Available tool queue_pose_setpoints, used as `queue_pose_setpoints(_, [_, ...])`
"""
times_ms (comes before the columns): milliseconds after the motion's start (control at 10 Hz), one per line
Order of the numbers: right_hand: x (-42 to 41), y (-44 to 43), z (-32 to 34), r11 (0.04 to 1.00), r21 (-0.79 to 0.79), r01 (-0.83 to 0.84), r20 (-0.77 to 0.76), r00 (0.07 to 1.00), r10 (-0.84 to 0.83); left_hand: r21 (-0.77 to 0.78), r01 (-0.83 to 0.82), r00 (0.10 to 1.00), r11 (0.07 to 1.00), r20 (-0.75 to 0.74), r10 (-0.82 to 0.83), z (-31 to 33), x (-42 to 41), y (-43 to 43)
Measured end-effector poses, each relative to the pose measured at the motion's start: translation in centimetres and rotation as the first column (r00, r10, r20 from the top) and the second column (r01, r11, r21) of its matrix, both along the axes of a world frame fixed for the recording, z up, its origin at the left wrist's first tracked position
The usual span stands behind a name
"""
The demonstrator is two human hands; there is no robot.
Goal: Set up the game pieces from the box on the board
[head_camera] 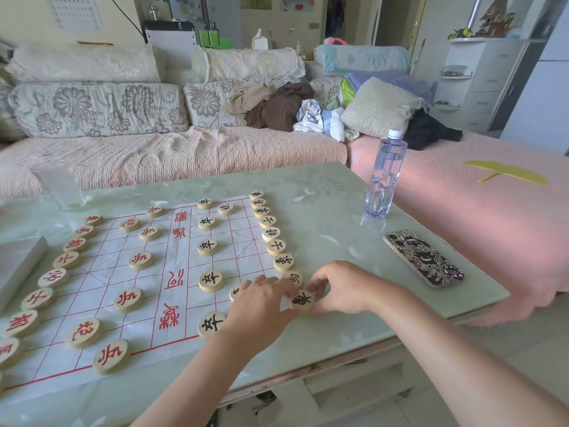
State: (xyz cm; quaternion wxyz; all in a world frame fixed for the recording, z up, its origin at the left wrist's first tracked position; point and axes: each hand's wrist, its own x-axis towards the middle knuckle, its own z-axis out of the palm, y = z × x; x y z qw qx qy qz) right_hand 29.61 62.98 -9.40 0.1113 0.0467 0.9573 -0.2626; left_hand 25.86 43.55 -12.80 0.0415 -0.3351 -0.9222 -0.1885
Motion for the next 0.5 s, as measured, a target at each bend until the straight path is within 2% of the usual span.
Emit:
queue_pose_setpoints(300, [0.0, 0.1, 1.2, 0.999, 0.033, -0.004, -0.018, 1.0, 0.005, 0.053, 0.01, 0.998, 0.999, -0.067, -0.006, 2.1, 0.5, -1.8])
queue_pose_setpoints(400, [0.2, -0.2, 3.4, 1.0, 0.004, 0.029, -0.1, 0.995, -0.028, 0.112, -0.058, 0.996, 0.992, -0.055, 0.065, 4.4, 0.7, -4.1])
queue_pose_setpoints(500, [0.5, -1.3, 7.3, 0.989, -0.141, 0.032, -0.359, 0.93, -0.081, 0.304, -0.118, 0.989, 0.945, -0.046, 0.138, 8.4, 1.3, -7.7])
